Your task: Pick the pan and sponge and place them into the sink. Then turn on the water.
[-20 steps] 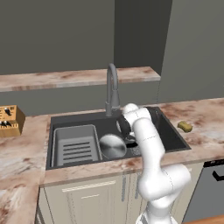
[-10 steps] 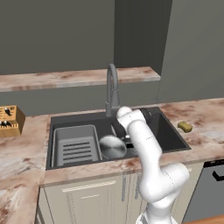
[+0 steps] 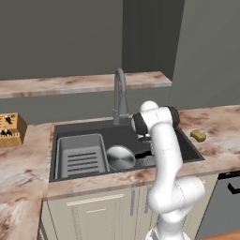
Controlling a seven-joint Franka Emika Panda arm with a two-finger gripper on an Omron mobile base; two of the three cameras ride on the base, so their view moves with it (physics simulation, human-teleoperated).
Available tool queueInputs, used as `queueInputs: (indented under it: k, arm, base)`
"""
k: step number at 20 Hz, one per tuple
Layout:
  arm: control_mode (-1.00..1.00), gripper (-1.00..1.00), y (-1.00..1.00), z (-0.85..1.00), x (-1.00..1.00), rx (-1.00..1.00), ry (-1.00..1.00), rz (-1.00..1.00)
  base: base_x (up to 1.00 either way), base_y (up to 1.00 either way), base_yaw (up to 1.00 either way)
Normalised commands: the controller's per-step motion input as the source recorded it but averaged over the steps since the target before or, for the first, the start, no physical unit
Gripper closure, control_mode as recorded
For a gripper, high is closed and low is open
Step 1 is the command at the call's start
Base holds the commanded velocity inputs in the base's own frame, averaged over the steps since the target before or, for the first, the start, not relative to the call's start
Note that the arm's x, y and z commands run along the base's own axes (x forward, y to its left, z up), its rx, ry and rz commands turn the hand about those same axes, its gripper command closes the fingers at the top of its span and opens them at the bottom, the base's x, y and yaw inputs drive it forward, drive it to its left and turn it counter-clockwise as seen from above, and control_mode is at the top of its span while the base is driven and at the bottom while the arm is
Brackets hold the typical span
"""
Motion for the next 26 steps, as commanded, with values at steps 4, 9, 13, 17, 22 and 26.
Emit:
queueInputs:
  k: [4,9,13,17,22,26]
  arm:
    - [-1.00,-1.00,-0.05,0.93,-0.12,0.12,-0.11,-0.06]
    - [-1.00,-1.00,0.00,0.98,-0.02,0.05,-0.09,-0.18]
    - [-1.00,-1.00,0.00,1.00,0.00,0.00,-0.07,-0.26]
    - [-1.00,-1.00,0.00,1.00,0.00,0.05,-0.07,-0.34]
    - [-1.00,-1.00,-0.01,1.00,0.00,0.16,-0.08,-0.33]
    - [-1.00,-1.00,-0.06,1.00,-0.04,0.24,-0.09,-0.34]
  base:
    - [0.00,0.00,0.00]
    - [0.00,0.00,0.00]
    - [0.00,0.00,0.00]
    - [0.00,0.00,0.00]
    - [0.00,0.00,0.00]
    - [0.00,0.00,0.00]
